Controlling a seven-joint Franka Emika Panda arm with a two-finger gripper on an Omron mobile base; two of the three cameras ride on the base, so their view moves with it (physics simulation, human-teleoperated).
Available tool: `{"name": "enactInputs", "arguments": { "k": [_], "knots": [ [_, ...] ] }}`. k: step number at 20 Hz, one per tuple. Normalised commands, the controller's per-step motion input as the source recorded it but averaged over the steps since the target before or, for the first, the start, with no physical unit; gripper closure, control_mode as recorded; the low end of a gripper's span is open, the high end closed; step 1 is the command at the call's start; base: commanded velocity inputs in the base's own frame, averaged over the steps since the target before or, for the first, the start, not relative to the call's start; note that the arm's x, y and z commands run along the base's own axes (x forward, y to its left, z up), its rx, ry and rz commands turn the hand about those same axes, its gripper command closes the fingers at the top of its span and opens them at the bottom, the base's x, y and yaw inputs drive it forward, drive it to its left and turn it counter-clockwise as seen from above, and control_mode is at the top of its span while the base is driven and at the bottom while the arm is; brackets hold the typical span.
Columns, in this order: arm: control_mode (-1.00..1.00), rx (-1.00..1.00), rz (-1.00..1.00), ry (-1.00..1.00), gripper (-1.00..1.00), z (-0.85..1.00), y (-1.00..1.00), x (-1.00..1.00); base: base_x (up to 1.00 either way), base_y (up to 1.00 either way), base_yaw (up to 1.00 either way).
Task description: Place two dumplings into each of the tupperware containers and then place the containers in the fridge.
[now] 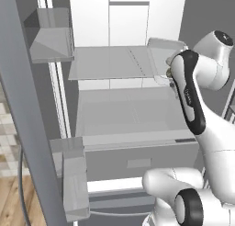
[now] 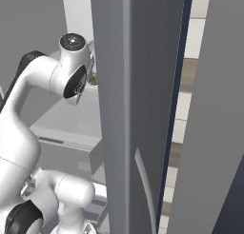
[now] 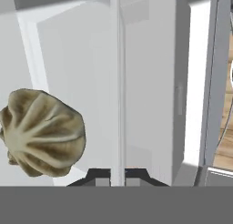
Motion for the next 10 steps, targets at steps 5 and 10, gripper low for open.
{"name": "enactInputs", "arguments": {
  "k": [5, 10],
  "knots": [
    [-1.0, 0.0, 0.0, 0.07, 1.0, 0.0, 0.0, 0.82, 0.0, 0.0, 0.0],
    [-1.0, 0.0, 0.0, -0.17, 1.0, 0.0, 0.0, 0.48, 0.0, 0.0, 0.0]
  ]
}}
